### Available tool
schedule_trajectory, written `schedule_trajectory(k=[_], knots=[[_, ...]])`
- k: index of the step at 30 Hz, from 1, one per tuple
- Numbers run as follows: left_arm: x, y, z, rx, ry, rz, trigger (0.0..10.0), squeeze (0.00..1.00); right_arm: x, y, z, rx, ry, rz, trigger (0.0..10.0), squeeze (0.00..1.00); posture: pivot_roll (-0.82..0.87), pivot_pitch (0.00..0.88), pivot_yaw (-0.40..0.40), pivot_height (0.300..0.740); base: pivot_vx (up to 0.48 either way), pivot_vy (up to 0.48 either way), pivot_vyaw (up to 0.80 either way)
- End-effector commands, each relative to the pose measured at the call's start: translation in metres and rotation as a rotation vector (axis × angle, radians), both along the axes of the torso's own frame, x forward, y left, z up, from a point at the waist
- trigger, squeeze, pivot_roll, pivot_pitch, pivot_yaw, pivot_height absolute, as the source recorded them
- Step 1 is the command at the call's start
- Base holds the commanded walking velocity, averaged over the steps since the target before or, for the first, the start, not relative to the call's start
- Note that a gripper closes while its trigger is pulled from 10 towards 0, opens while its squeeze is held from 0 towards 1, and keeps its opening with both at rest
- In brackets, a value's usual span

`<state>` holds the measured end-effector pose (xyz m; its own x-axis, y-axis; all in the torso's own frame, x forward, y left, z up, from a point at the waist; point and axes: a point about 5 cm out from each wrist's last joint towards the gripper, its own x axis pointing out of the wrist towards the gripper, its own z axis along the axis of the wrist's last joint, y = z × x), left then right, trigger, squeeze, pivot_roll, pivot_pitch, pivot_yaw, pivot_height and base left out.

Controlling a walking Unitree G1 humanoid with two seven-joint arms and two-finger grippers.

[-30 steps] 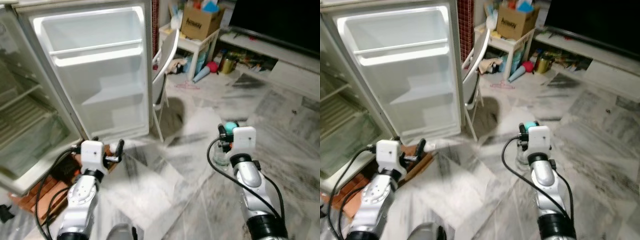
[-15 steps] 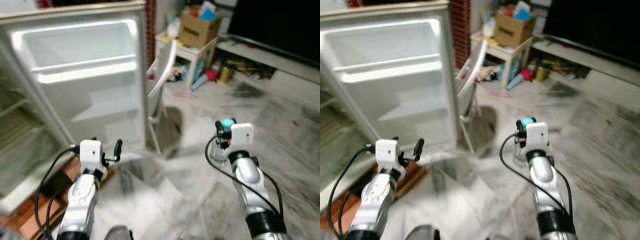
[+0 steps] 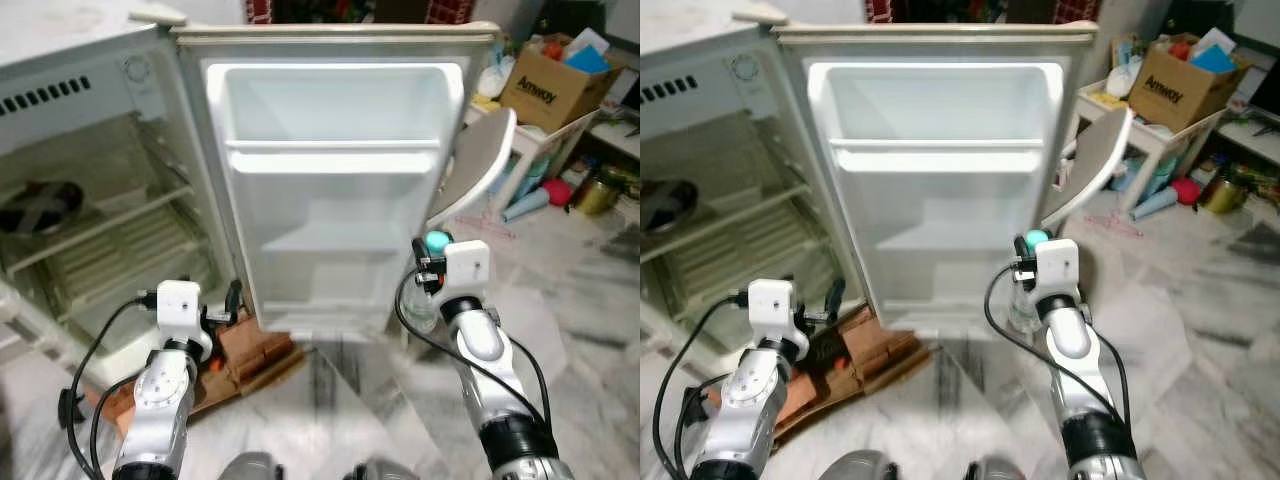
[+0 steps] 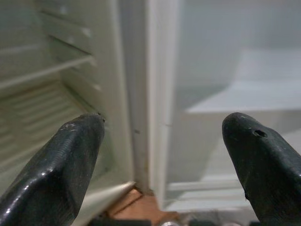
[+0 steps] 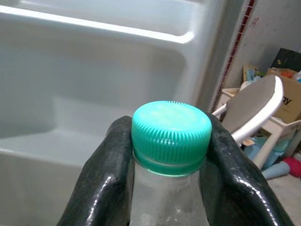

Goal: Restocking fridge

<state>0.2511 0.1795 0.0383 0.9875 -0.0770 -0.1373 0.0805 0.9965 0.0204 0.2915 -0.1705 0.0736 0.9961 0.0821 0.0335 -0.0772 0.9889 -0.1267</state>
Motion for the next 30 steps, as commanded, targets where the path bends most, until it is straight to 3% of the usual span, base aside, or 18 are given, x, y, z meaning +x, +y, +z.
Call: schedule_trajectory(k=[1,13,18,25,30], knots=[[0.0014,0.0061,0.0039,0.019,-0.015,0.007,10.0,0.00,0.0041,0.0034,0.0068,0.002,-0.034,-0.006,10.0,0.00,0.09,0.012,-0.040,0.740,0.000,0.000,0.00],[0.0009,0.0020,0.0055,-0.007,-0.026,-0.040,10.0,0.00,0.0068,-0.0055,0.0048,0.000,-0.016,-0.074,10.0,0.00,0.09,0.017,-0.044,0.740,0.000,0.000,0.00],[0.0008,0.0015,0.0064,-0.012,-0.032,-0.054,10.0,0.00,0.0075,-0.0053,0.0054,-0.005,-0.019,-0.075,10.0,0.00,0.09,0.022,-0.044,0.740,0.000,0.000,-0.48],[0.0012,-0.0004,0.0072,-0.016,-0.035,-0.064,10.0,0.00,0.0089,-0.0042,0.0065,-0.004,-0.026,-0.071,10.0,0.00,0.09,0.027,-0.042,0.740,0.273,0.000,-0.73],[0.0016,0.0004,0.0086,-0.011,-0.040,-0.066,10.0,0.00,0.0102,-0.0011,0.0096,-0.002,-0.039,-0.055,10.0,0.00,0.09,0.034,-0.038,0.740,0.271,0.000,0.00]])
